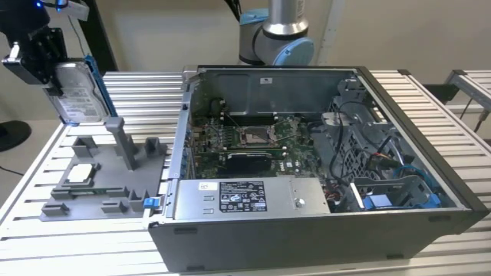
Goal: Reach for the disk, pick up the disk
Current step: 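Pick up the disk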
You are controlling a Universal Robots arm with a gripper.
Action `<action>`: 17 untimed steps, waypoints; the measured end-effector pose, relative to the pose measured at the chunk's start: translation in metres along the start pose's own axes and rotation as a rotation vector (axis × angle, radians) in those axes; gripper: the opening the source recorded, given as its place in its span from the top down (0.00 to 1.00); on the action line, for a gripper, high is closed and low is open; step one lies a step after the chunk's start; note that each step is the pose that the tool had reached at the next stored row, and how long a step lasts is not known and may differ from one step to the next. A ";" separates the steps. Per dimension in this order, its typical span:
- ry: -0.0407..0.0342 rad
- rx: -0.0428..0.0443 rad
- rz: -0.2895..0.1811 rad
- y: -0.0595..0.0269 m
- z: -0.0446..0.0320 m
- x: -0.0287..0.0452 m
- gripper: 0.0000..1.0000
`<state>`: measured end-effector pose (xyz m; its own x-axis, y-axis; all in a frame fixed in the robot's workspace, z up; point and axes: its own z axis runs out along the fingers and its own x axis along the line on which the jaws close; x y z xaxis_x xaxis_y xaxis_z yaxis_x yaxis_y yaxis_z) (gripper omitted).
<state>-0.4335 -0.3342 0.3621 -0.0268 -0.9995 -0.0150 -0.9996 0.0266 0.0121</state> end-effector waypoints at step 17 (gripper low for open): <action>0.0000 -0.0003 0.000 0.0009 -0.0778 -0.0012 1.00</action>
<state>-0.4335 -0.3342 0.4399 -0.0268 -0.9995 -0.0150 -0.9996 0.0266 0.0124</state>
